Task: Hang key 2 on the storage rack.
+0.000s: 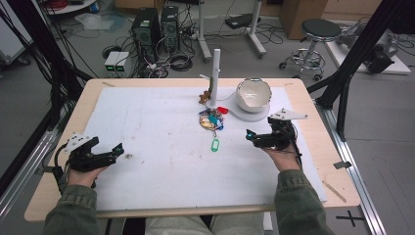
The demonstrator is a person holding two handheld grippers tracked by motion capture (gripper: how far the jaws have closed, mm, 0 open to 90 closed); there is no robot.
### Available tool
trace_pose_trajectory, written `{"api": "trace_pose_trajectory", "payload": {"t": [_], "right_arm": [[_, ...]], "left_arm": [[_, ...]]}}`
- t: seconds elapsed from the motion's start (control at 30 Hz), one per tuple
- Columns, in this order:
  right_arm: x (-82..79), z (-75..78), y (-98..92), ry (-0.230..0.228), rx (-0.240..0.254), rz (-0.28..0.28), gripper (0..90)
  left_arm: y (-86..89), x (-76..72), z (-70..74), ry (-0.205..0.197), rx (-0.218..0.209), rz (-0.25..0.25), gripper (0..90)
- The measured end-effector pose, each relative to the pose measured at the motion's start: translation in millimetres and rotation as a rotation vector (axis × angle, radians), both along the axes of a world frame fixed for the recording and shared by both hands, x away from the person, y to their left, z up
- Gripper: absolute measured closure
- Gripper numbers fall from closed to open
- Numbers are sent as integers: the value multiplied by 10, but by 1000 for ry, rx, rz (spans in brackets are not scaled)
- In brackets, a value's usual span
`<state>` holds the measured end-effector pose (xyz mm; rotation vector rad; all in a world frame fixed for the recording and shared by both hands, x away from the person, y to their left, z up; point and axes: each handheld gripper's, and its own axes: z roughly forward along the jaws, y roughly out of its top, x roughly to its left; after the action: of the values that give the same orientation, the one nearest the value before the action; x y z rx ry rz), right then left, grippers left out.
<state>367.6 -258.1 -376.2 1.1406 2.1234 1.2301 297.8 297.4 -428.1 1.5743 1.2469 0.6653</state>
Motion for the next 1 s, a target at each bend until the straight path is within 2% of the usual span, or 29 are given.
{"api": "trace_pose_trajectory", "payload": {"t": [0.17,0.53,1.0], "right_arm": [[108,27,106,31,-32,19,6],[302,149,262,56,-33,42,6],[533,183,490,102,-65,66,6]], "left_arm": [[8,-1,1,6,-7,2,17],[-1,7,4,10,-11,3,17],[0,6,7,6,-21,-1,16]]}}
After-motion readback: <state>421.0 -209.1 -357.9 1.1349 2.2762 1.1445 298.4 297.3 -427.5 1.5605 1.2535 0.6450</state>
